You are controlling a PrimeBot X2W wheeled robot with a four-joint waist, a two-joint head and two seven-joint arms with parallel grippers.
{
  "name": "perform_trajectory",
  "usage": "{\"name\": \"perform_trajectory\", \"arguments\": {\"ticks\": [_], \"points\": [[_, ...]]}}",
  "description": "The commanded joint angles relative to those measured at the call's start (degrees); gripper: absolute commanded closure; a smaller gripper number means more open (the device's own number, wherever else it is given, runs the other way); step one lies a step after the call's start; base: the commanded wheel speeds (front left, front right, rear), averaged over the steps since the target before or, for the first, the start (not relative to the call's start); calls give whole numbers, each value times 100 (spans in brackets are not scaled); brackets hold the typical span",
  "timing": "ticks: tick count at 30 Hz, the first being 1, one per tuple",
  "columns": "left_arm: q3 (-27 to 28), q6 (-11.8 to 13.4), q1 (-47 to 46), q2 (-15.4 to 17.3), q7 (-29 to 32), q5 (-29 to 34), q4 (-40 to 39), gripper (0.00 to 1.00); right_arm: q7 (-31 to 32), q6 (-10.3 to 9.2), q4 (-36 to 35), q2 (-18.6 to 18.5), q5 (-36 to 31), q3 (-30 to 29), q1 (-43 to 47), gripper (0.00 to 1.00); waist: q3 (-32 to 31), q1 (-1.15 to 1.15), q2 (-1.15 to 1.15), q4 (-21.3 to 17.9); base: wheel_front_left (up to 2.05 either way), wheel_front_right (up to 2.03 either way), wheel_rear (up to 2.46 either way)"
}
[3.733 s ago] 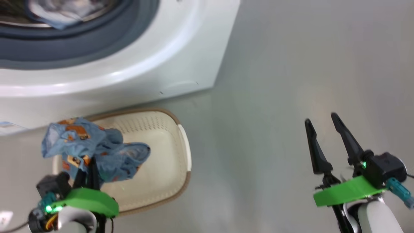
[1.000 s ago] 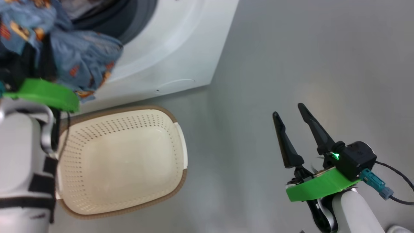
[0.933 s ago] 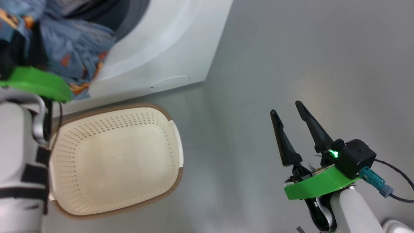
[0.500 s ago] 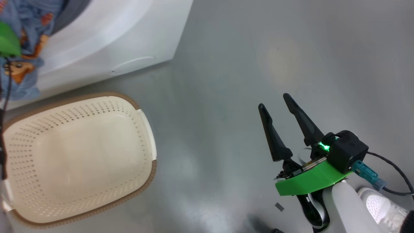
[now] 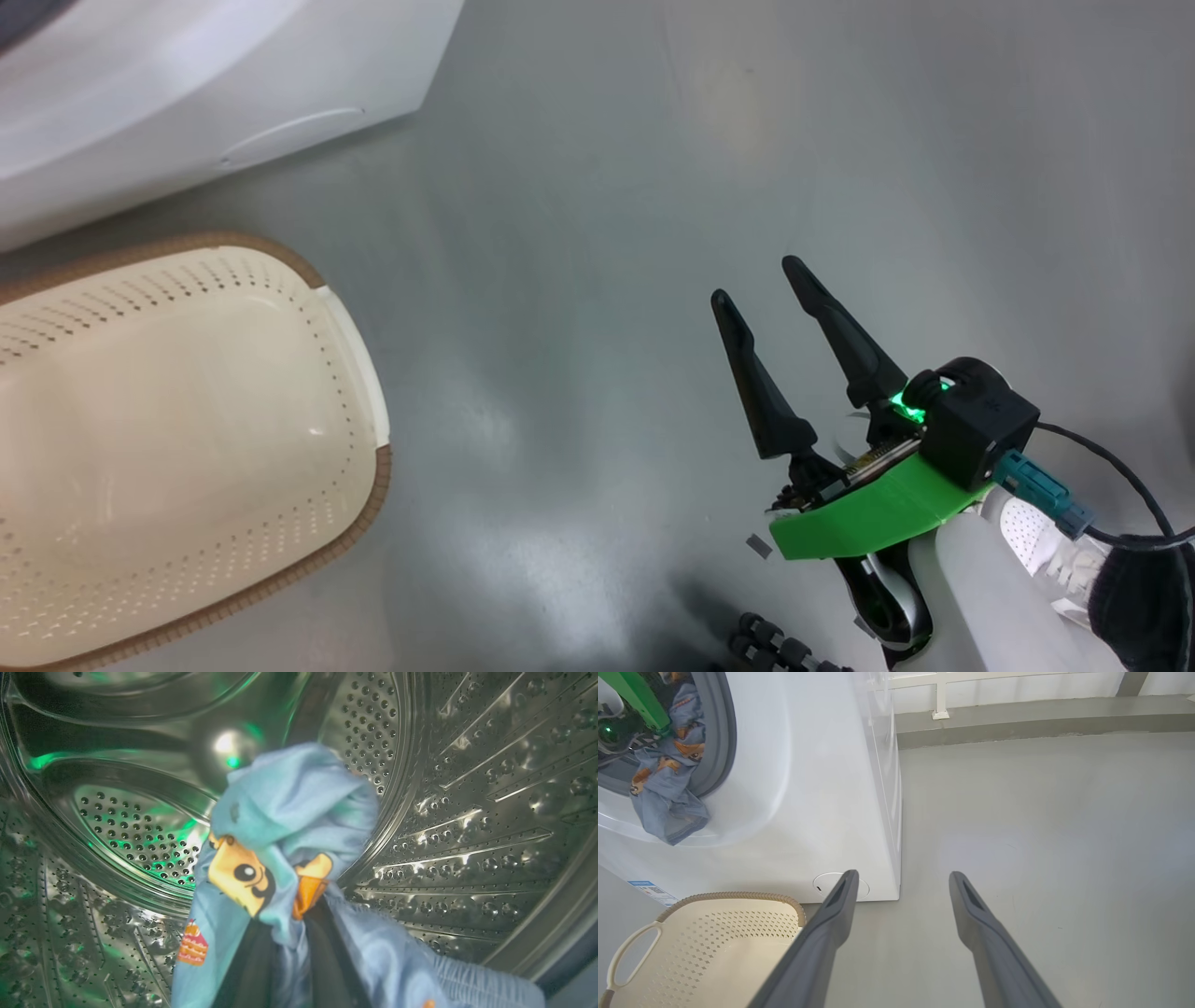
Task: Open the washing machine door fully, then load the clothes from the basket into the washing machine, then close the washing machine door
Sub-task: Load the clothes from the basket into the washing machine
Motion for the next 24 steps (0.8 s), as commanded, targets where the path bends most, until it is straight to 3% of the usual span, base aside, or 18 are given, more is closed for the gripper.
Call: {"name": "perform_trajectory", "arguments": {"ticks": [1, 11, 15, 16, 19, 20, 21, 22, 24], "points": [[51, 75, -161, 313, -36, 86, -222, 100, -27, 52, -129, 9, -13, 122, 35, 0, 101, 0, 0, -58, 0, 0, 0], [-11, 238, -386, 434, -36, 154, -545, 100, -27, 52, -112, 9, -19, 260, -56, 0, 226, 0, 0, -130, 0, 0, 0], [-66, 284, -422, 389, 56, 134, 188, 100, -27, 52, -77, 9, -33, 256, 8, 0, 168, 0, 0, -131, 0, 0, 0], [-61, 338, -451, 366, 139, 128, 377, 94, -27, 52, -69, 9, -37, 249, 26, 0, 151, 0, 0, -124, 0, 0, 0], [-74, 423, -572, 293, 190, 107, 745, 60, -27, 52, -45, 9, -41, 231, 56, 0, 109, 0, 0, -104, 0, 0, 0], [-79, 434, -610, 270, 186, 93, 843, 44, -27, 52, -43, 9, -38, 223, 63, 0, 94, 0, 0, -95, 0, 0, 0], [-97, 437, -641, 249, 172, 91, 921, 17, -27, 52, -44, 9, -36, 214, 67, 0, 81, 0, 0, -83, 0, 0, 0], [-110, 444, -668, 227, 167, 85, 1003, 0, -27, 52, -44, 9, -37, 206, 71, 0, 66, 0, 0, -70, 0, 0, 0], [-131, 462, -733, 167, 175, 65, 1153, 0, -27, 52, -47, 9, -50, 188, 77, 0, 40, 0, 0, -35, 0, 0, 0]]}}
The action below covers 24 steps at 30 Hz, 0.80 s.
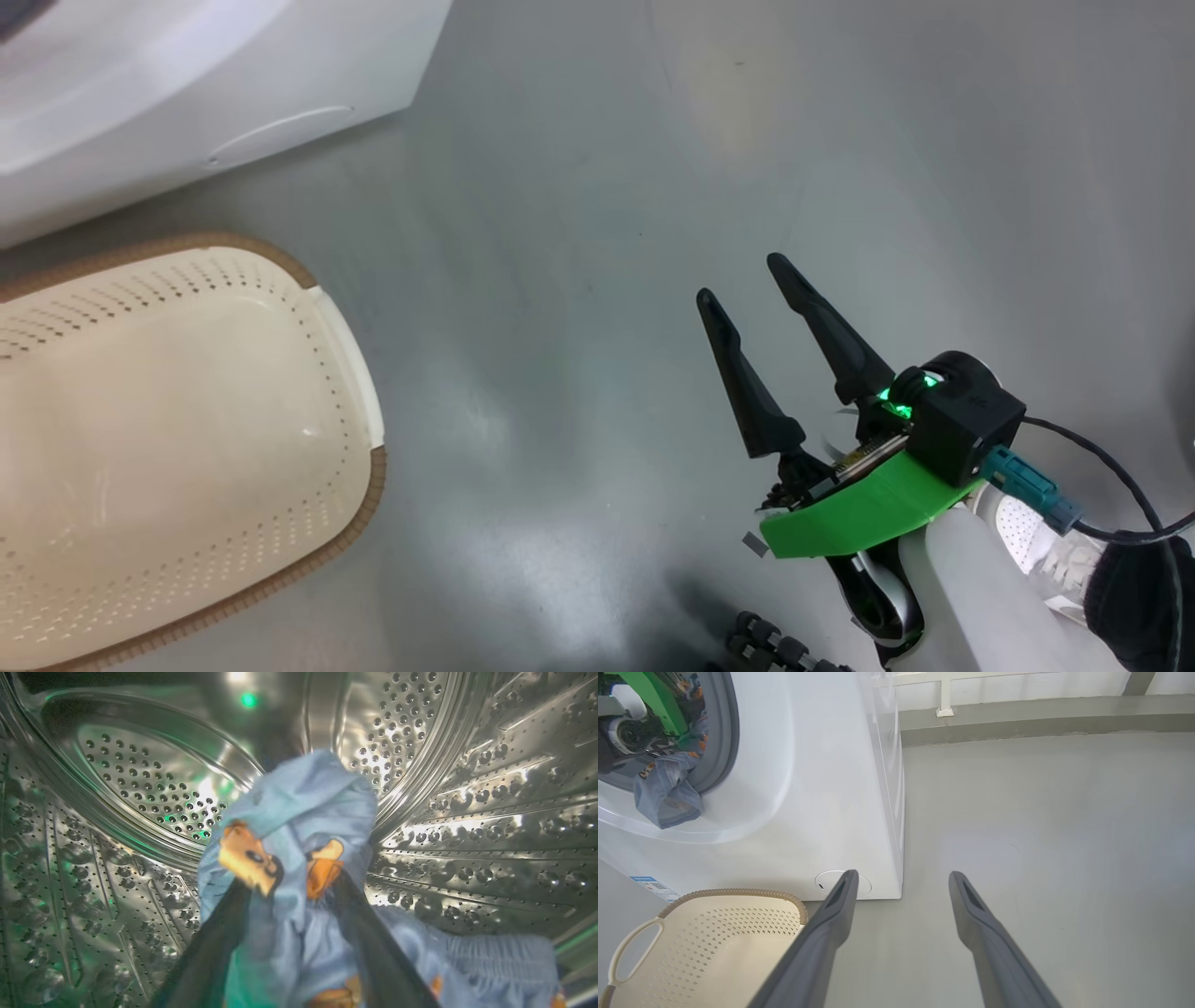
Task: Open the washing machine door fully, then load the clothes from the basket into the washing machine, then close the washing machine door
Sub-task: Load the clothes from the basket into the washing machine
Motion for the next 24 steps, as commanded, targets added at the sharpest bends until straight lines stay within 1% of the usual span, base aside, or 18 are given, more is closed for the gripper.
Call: {"name": "perform_trajectory", "arguments": {"ticks": [1, 5, 11, 18, 24], "points": [[-3, 69, -135, 154, 13, -17, 2, 0, -27, 52, -101, 3, -52, 49, 183, 0, -33, 0, 0, 53, 0, 0, 0], [-26, 178, -271, 57, 133, -45, 276, 0, -27, 52, -104, 3, -81, 13, 176, 0, -50, 0, 0, 123, 0, 0, 0], [9, 224, -277, -160, 117, -215, 495, 0, -27, 52, -82, 3, -128, -66, 201, 0, -123, 0, 0, 277, 0, 0, 0], [33, 145, -14, -392, -63, -424, 461, 0, -27, 52, -93, 3, -215, -237, 229, 0, -231, 0, 0, 515, 0, 0, 0], [-37, 38, 342, -487, -140, -498, 361, 0, -27, 52, -79, 3, -290, -366, 256, 0, -368, 0, 0, 736, 0, 0, 0]]}}
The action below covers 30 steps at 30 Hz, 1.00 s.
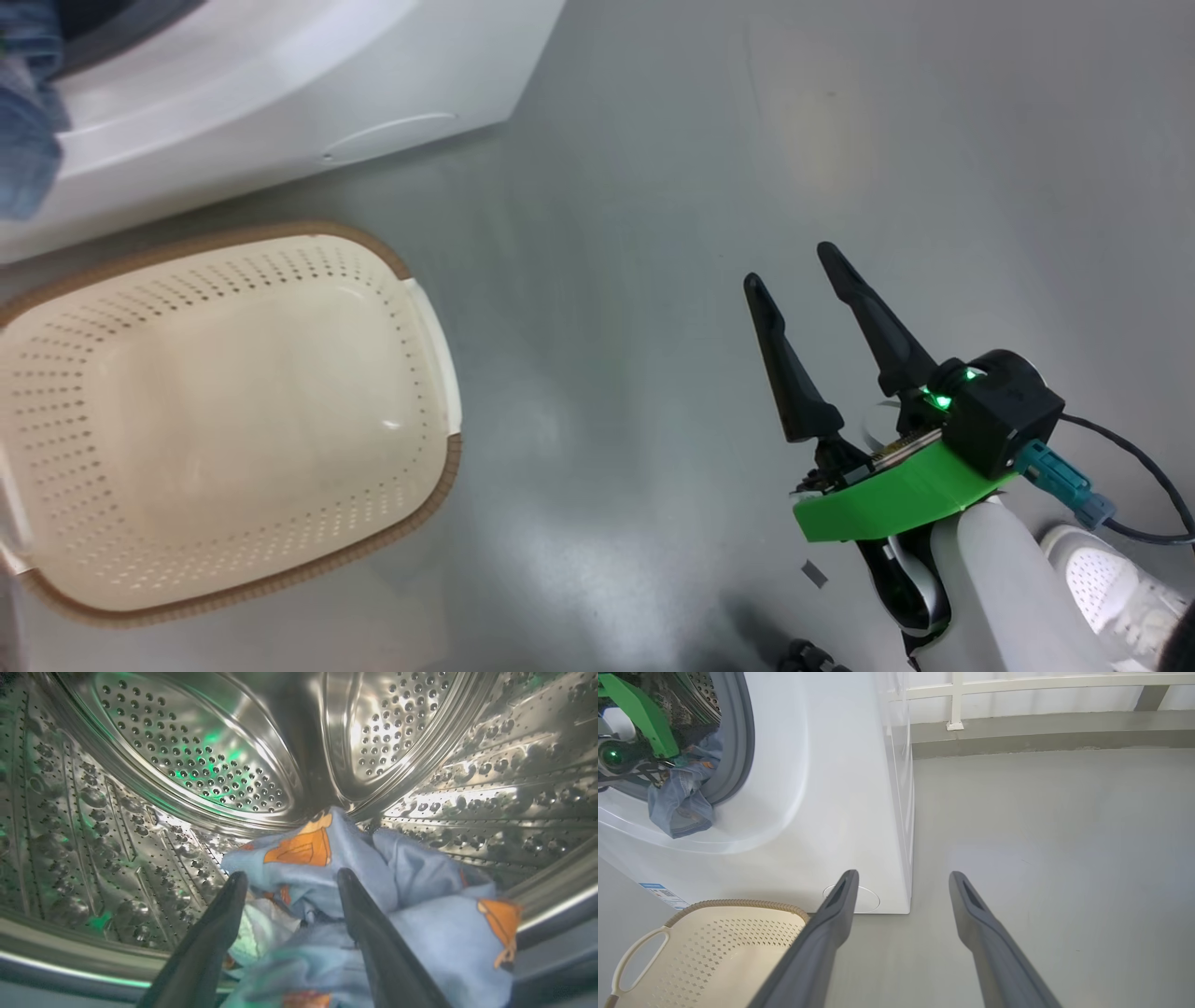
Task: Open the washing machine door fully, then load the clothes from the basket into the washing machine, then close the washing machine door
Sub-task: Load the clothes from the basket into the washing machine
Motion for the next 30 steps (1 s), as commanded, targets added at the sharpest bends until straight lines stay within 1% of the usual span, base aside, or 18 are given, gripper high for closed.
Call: {"name": "perform_trajectory", "arguments": {"ticks": [1, 6, 11, 19, 24, 30], "points": [[14, -28, 108, 205, -57, -33, -191, 0, -27, 52, -102, 5, -37, 79, 212, 0, -102, 0, 0, 111, 0, 0, 0], [6, -139, 418, 140, -108, -137, -442, 0, -27, 52, -96, 5, -106, 0, 244, 0, -250, 0, 0, 269, 0, 0, 0], [30, -214, 897, 42, -125, -256, -877, 0, -27, 52, -83, 5, -192, -101, 296, 0, -435, 0, 0, 412, 0, 0, 0], [107, -304, 2049, -121, -128, -407, -2006, 0, -27, 52, -62, -17, -328, -293, 462, 0, -806, 0, 0, 590, 0, 0, 0], [193, -300, 2940, -195, -128, -466, -2760, 0, -27, 52, -84, -80, -359, -405, 623, 0, -1060, 0, 0, 686, 0, 0, 0], [302, -323, 4108, -254, -129, -526, -3688, 0, -27, 52, -124, -128, -380, -464, 783, 0, -1214, 0, 0, 749, 0, 0, 0]]}}
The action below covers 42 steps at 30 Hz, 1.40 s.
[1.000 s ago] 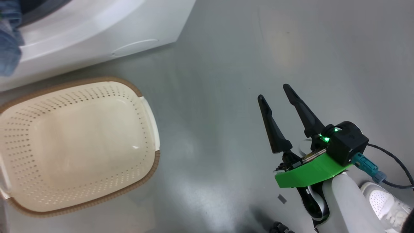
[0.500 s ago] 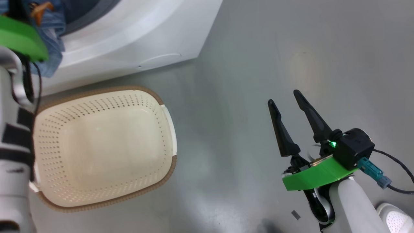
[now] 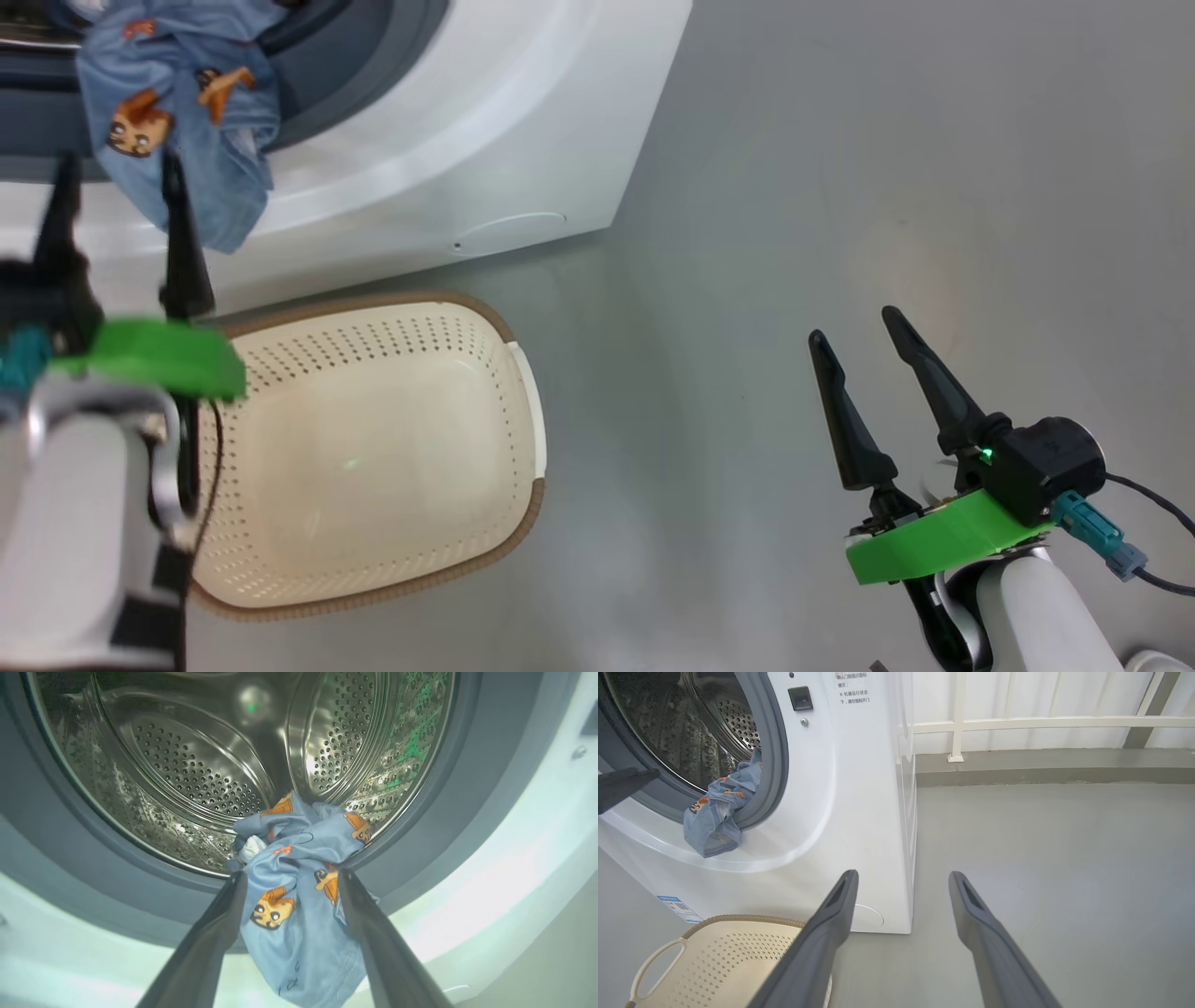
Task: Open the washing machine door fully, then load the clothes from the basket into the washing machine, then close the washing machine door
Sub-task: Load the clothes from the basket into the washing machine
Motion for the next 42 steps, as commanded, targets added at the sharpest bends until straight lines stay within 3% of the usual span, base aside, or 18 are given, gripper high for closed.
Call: {"name": "perform_trajectory", "arguments": {"ticks": [1, 10, 25, 42], "points": [[221, 12, 311, 163, -34, -103, -330, 0, -27, 52, -153, -38, -28, 99, 135, 0, -78, 0, 0, 62, 0, 0, 0], [477, -66, 1849, -204, -34, -302, -1517, 0, -27, 52, -164, -142, -58, -81, 363, 0, -306, 0, 0, 321, 0, 0, 0], [800, -286, 3199, -629, -35, -64, -2412, 0, -27, 52, -183, -231, -40, -92, 551, 0, -663, 0, 0, 424, 0, 0, 0], [1042, -470, 3705, -845, -35, 103, -2609, 0, -27, 52, -168, -247, -29, -180, 731, 0, -785, 0, 0, 420, 0, 0, 0]]}}
